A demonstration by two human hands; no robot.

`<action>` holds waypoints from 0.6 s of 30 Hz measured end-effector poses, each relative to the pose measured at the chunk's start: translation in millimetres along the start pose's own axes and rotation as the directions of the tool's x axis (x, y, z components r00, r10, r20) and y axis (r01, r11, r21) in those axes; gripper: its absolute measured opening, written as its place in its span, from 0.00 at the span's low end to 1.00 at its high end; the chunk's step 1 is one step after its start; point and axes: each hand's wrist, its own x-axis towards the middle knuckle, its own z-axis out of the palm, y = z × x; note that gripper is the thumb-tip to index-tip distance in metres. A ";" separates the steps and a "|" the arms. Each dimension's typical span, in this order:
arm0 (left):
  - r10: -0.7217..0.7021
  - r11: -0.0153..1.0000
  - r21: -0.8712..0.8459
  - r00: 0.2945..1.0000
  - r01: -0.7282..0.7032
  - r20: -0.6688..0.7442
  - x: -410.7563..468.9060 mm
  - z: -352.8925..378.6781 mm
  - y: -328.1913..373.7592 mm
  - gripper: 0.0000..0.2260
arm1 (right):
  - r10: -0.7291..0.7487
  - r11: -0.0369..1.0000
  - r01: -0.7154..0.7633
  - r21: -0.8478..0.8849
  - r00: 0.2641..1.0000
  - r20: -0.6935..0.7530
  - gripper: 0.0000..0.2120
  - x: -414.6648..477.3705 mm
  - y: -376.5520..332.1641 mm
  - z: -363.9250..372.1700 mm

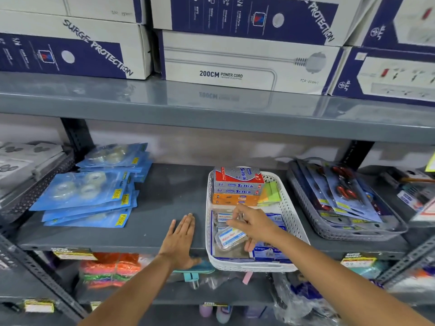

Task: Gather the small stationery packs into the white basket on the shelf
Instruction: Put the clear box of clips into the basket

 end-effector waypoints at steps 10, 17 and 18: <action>-0.004 1.000 0.004 1.000 0.004 0.024 -0.8 -1.4 0.9 0.50 | 0.183 0.978 -0.170 -0.119 0.977 0.109 0.13 -1.9 12.8 1.0; -0.021 1.000 -0.020 0.999 0.021 0.031 1.3 0.4 1.2 0.52 | 0.095 0.951 -0.084 -0.297 0.995 0.024 0.12 3.7 15.7 8.8; -0.021 1.000 -0.020 0.999 0.022 0.032 1.3 0.7 1.1 0.51 | 0.094 0.957 -0.086 -0.278 0.995 0.016 0.13 4.5 15.4 10.4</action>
